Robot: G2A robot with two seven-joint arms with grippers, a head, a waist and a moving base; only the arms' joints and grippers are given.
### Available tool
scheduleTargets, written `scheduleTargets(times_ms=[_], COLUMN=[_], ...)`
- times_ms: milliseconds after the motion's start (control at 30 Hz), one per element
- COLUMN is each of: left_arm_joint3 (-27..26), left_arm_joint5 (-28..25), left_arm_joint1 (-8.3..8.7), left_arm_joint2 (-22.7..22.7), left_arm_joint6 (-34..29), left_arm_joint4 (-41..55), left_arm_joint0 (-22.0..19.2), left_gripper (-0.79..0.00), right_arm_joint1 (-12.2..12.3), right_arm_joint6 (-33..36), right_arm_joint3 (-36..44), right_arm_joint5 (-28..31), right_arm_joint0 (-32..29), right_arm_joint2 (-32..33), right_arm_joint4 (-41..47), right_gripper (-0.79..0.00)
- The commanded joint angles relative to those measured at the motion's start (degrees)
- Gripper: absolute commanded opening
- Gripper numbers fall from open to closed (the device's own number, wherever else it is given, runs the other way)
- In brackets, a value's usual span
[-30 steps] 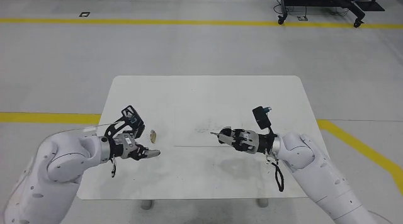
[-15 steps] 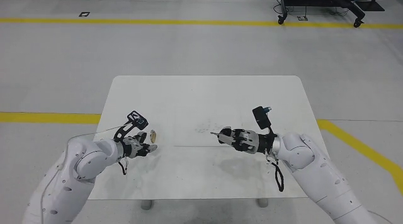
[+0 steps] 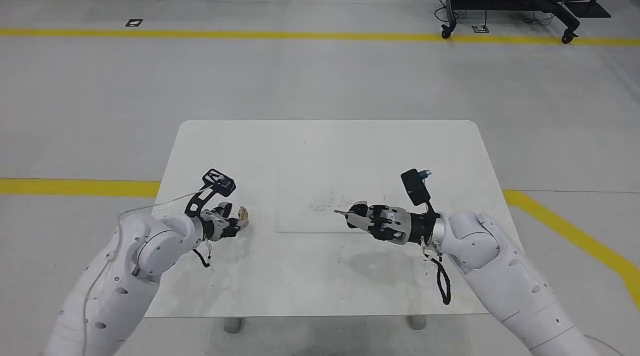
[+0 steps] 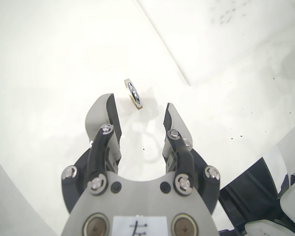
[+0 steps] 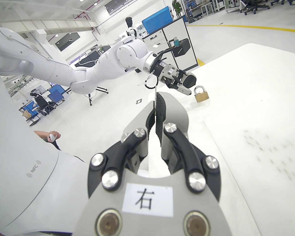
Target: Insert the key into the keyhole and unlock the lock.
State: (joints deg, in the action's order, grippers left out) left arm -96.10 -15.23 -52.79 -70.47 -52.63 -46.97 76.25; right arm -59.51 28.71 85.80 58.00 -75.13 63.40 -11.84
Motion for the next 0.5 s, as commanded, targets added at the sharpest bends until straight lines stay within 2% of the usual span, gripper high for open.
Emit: scheduleTargets(times_ms=[0,467], left_arm_joint3=[0.8,6.3], left_arm_joint5=[0.5,2.3], left_arm_joint1=[-0.23,-1.57], left_arm_joint2=[1.1,4.9], left_arm_joint6=[-0.3,0.0], left_arm_joint4=[-0.5,0.3], left_arm_joint0=[-1.0,-6.0], left_gripper=[-0.459,-0.517], right_arm_joint1=[0.0,0.0], right_arm_joint6=[0.0,0.0], right_arm_joint3=[0.0,0.0], right_arm_joint5=[0.0,0.0], right_arm_joint0=[0.0,0.0], right_arm_joint2=[0.0,0.0], right_arm_joint4=[0.0,0.0], right_gripper=[-0.785,-0.785])
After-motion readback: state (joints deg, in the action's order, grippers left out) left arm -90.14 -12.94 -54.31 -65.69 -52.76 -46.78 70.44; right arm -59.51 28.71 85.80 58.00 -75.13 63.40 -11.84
